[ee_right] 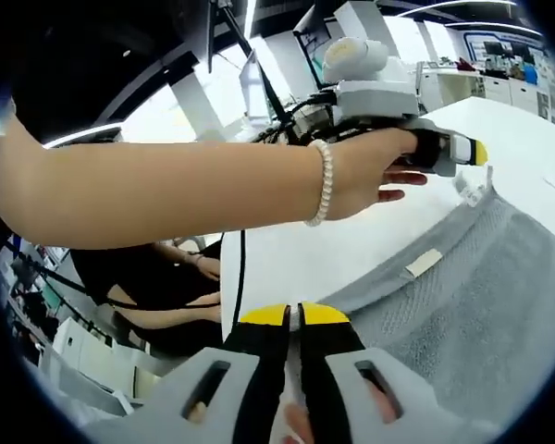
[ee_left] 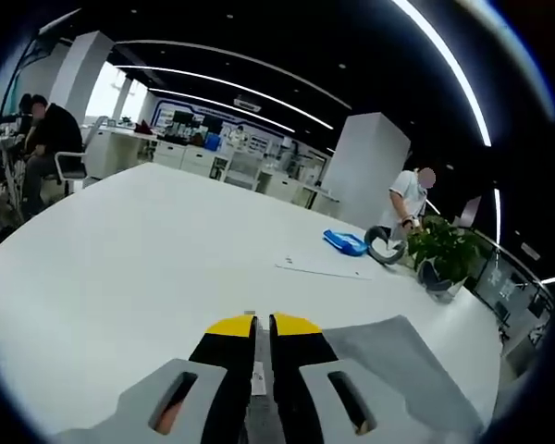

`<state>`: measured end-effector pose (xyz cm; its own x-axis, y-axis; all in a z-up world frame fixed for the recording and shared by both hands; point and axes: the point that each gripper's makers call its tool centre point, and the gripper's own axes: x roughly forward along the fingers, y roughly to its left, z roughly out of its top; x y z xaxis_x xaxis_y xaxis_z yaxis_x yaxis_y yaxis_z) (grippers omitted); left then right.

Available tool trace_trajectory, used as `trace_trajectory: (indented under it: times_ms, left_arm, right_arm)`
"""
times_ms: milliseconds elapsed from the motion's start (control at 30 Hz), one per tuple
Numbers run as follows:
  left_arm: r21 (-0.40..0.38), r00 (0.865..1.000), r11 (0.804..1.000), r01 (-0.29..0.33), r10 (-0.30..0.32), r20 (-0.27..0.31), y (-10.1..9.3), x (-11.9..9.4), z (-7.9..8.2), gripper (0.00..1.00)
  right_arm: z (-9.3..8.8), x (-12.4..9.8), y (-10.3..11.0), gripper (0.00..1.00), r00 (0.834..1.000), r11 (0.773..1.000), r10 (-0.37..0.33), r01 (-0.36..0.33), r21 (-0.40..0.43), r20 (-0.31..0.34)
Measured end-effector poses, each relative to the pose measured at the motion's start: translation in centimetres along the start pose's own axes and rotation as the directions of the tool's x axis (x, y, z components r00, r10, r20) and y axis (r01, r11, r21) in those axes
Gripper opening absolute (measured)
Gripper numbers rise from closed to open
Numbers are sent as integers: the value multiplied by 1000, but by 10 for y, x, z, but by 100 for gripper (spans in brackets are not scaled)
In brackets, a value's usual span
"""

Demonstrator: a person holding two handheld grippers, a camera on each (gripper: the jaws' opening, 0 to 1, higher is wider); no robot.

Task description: Fold the towel on the table until its edges align and the towel forms a compact rectangular stack.

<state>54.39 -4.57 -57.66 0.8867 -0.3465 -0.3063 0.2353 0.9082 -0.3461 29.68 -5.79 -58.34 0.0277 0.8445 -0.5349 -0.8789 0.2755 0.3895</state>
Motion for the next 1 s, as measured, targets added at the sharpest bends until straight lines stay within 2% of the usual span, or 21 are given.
trace_trajectory:
  times_ms: [167,267,333,400,567,733,933,1000]
  left_arm:
    - [23,1000,1000,-16,17,-4,-7,-22,-11,6]
    - [30,1000,999,-25,25,-5,-15,-38,-19,6]
    - [48,1000,998,-30,30,-5,-23,-50,-27,6]
    - [73,999,997,-23,25,-36,-30,-59,-37,6]
    - [87,997,996,-32,38,-60,-45,-82,-57,6]
    - [95,996,995,-30,37,-78,-57,-99,-68,6]
    - [68,994,996,-54,60,-93,-68,-121,-89,6]
    - [44,991,996,-74,78,-105,-73,-131,-103,6]
  right_arm:
    - [-9,-18,-17,0,999,999,-42,42,9,1]
    - [-17,-34,-34,0,997,997,-77,77,19,-4]
    - [-24,-49,-49,0,994,993,-112,112,21,-10]
    - [-30,-66,-68,0,987,987,-158,158,25,-10]
    - [-42,-111,-123,0,962,961,-271,272,47,-21]
    - [-44,-147,-163,0,932,933,-360,361,13,-28]
    - [-38,-176,-201,0,902,902,-432,431,-19,-28]
    - [-35,-181,-212,0,894,895,-447,446,-25,-27]
